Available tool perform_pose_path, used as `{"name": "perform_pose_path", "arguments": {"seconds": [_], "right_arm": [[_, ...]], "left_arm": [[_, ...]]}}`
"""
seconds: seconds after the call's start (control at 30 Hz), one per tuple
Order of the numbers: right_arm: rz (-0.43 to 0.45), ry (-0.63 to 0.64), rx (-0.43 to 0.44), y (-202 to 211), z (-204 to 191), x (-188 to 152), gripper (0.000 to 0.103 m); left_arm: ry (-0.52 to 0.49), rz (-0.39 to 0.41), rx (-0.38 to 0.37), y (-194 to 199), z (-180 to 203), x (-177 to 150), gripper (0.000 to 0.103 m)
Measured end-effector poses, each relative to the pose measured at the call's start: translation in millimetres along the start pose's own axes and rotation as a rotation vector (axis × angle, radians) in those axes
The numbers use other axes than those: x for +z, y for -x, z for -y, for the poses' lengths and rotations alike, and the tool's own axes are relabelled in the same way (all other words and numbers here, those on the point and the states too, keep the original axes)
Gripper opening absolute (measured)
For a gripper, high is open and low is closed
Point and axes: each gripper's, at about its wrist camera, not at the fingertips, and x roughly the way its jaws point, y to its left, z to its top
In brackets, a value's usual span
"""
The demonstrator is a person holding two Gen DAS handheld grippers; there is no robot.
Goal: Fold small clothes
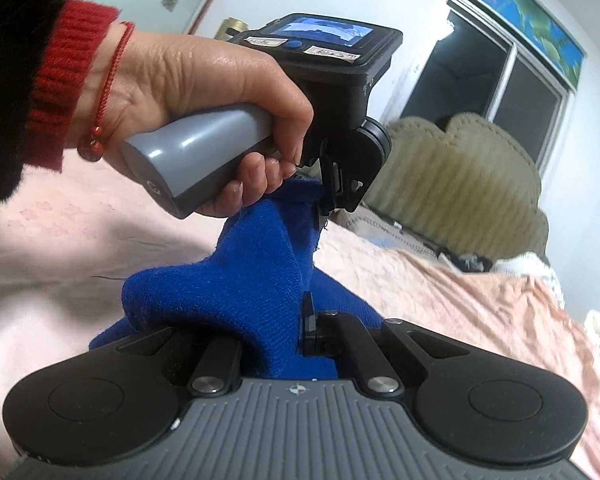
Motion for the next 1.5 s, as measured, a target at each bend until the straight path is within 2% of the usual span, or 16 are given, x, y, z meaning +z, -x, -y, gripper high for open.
{"name": "perform_pose_path", "arguments": {"seconds": [0.3,0.67,0.93,1.03,1.07,1.1,1.2,1.23,1.27,1.37,1.43,1.5], "right_arm": [[-0.045,-0.118,0.015,0,23,-10,0.005],[-0.117,-0.326,0.084,-6,53,-28,0.005],[-0.226,-0.641,0.211,-21,90,-58,0.006],[-0.267,-0.763,0.267,-27,101,-72,0.01],[-0.271,-0.785,0.274,-27,104,-76,0.017],[-0.274,-0.808,0.28,-27,106,-79,0.016],[-0.276,-0.853,0.3,-28,109,-87,0.016],[-0.277,-0.867,0.307,-28,111,-89,0.016],[-0.277,-0.879,0.314,-28,111,-90,0.017],[-0.278,-0.926,0.337,-29,117,-95,0.02],[-0.282,-0.964,0.352,-28,120,-98,0.021],[-0.281,-1.01,0.373,-29,126,-101,0.03]], "left_arm": [[-0.041,-0.012,0.005,-7,25,0,0.014],[-0.079,-0.043,-0.006,-27,58,0,0.014],[-0.12,-0.07,-0.029,-49,87,-6,0.014],[-0.12,-0.086,-0.08,-58,93,-8,0.014],[-0.116,-0.088,-0.083,-59,94,-9,0.015],[-0.111,-0.096,-0.086,-61,95,-9,0.017],[-0.067,-0.099,-0.121,-62,92,-6,0.046],[-0.048,-0.088,-0.132,-60,89,-4,0.066],[-0.029,-0.065,-0.138,-55,87,-2,0.081],[0.036,0.024,-0.162,-39,74,5,0.084],[0.086,0.036,-0.181,-30,62,12,0.084],[0.136,0.034,-0.175,-21,47,14,0.084]]}}
